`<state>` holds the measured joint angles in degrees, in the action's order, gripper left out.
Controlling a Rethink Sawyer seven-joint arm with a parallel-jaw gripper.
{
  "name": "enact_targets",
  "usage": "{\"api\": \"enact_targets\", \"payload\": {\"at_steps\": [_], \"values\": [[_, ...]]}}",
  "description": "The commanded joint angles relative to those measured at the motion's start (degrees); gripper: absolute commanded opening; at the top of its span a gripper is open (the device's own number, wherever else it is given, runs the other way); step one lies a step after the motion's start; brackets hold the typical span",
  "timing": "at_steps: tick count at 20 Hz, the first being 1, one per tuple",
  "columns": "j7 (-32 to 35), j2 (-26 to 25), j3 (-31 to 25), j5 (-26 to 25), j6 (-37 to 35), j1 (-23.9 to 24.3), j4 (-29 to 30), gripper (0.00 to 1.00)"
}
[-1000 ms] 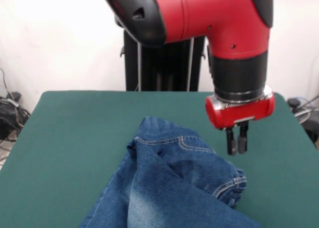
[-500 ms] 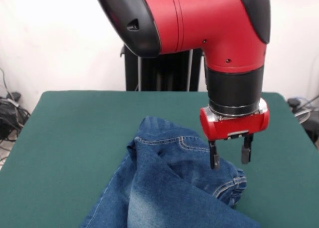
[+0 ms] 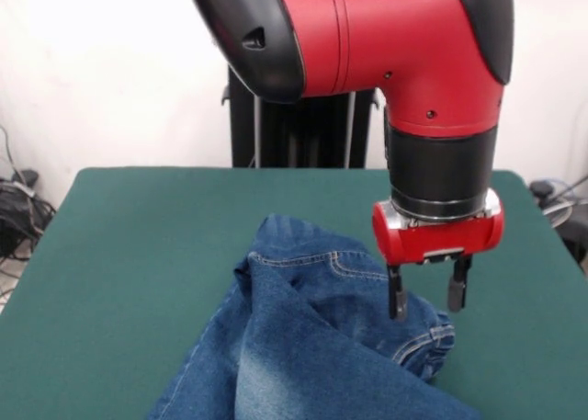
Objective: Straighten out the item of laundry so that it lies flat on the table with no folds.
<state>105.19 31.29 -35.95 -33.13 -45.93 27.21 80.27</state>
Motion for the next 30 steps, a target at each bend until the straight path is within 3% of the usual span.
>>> {"api": "enact_targets", "payload": {"at_steps": [1,7,8,17,30], "values": [[8.4,-1.4,6.0,1.7,-1.5,-2.4,-2.1,1.00],[7.6,-3.9,7.2,1.2,-0.2,-3.8,-4.7,1.00],[7.7,-4.4,7.8,0.5,2.0,-2.9,-2.8,1.00],[4.4,-8.4,7.8,0.6,3.3,-2.2,-5.0,1.00],[10.0,-4.2,8.5,2.8,8.1,-3.9,4.3,1.00]]}}
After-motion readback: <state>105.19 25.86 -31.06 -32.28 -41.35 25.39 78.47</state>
